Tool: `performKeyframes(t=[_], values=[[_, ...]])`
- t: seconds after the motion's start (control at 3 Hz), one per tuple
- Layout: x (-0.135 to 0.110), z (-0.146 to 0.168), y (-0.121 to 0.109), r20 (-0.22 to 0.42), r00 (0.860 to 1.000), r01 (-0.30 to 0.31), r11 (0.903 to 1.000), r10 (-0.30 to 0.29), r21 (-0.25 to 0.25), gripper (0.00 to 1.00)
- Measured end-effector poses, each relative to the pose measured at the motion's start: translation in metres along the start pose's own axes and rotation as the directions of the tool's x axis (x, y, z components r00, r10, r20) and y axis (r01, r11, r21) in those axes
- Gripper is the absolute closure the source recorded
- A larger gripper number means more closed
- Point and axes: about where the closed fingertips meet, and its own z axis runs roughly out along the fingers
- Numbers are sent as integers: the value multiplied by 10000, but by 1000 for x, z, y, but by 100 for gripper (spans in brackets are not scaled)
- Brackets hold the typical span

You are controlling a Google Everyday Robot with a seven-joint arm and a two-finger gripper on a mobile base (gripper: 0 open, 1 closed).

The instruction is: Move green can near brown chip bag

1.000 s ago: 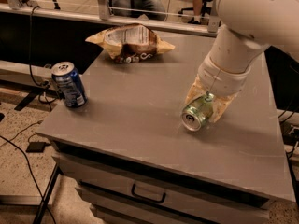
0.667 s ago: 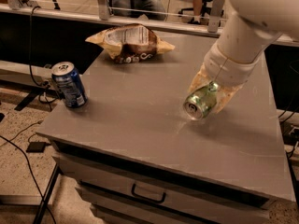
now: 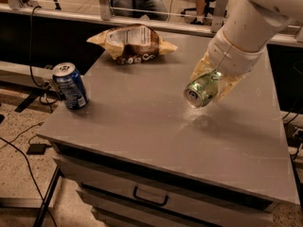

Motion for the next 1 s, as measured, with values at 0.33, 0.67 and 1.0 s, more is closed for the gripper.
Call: performKeyframes(t=[0.33,0.67,1.0], values=[[0,0,-3,-54,10000,40,10000,-39,71,100],[3,4,-18,-172,9997,200,9991,-193,379,100],[12,13,-40,-390,9989,290,9948,-253,973,100]])
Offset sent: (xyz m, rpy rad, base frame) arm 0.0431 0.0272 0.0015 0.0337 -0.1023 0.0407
